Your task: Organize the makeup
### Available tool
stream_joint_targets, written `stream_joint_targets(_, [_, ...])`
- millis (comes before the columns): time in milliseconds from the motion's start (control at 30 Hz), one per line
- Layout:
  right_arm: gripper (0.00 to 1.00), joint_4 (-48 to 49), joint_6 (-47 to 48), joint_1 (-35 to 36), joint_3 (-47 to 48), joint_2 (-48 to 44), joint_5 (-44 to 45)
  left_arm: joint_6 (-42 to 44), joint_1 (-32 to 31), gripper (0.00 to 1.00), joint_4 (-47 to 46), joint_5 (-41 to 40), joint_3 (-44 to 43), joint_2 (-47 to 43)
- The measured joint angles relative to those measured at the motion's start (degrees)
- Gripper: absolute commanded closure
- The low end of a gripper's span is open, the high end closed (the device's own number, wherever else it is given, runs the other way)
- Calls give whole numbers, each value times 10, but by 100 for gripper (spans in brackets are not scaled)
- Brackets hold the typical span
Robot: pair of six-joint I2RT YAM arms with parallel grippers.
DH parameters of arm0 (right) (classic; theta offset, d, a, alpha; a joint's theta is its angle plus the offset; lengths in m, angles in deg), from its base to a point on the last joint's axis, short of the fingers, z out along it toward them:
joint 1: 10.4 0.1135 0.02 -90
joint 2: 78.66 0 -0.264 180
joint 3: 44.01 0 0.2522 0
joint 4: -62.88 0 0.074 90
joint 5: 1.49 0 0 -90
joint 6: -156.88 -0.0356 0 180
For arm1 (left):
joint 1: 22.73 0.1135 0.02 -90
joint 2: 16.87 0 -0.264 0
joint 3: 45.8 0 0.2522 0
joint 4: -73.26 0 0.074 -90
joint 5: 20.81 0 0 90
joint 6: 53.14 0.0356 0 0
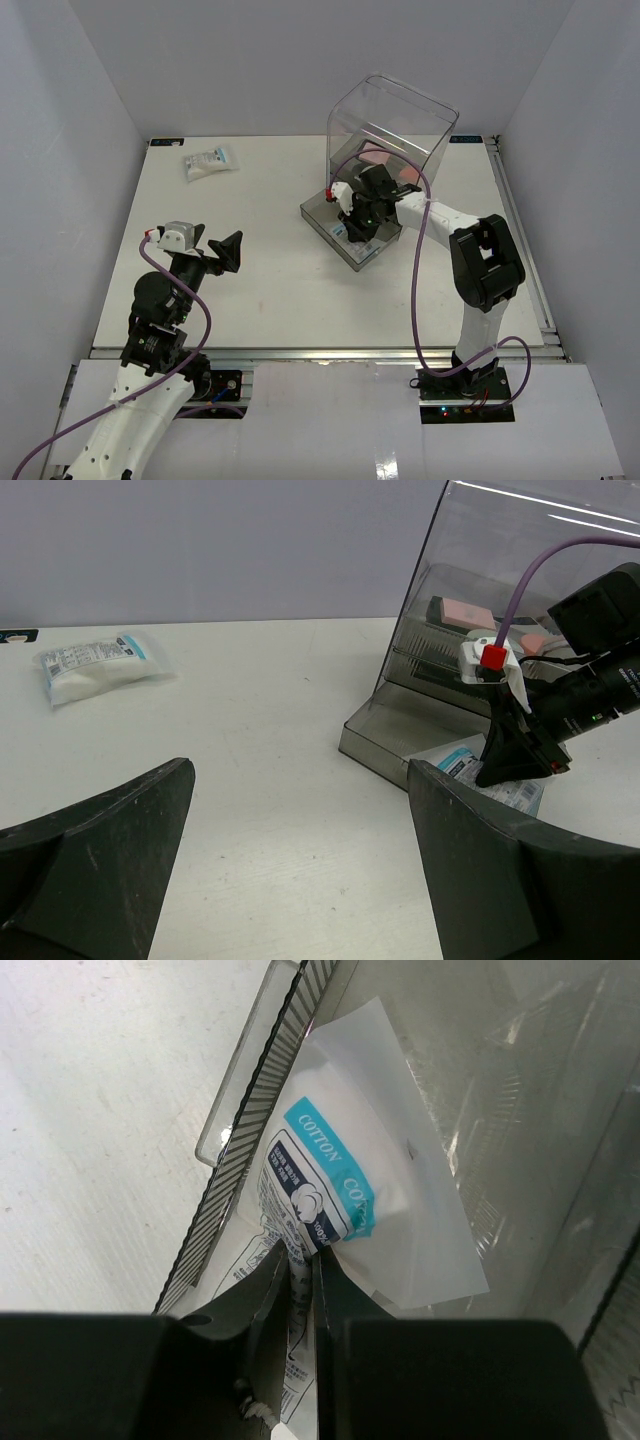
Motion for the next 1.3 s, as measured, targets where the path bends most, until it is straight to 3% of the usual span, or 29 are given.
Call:
stream_joint_targets(267, [85,-18,6,0,0,0,-31,0,0,2,0,0,0,0])
stream_joint_targets(567, [36,-29,10,0,0,0,-20,0,0,2,0,1,0,1])
stream_joint_targets(833, [36,-41,10,-2,17,-7,33,0,0,2,0,1,1,8])
stream_joint_targets(1000, [38,-44,6,-8,21,-64,40,0,0,2,0,2,1,17])
stream_joint_targets(1200, [40,-43,0,-13,20,-130,-1,-2,0,2,-1,2,1,38])
stream_joint_targets(1300, [40,-42,0,-21,9,-149,-69,-8,1,2,-8,4,-1,73])
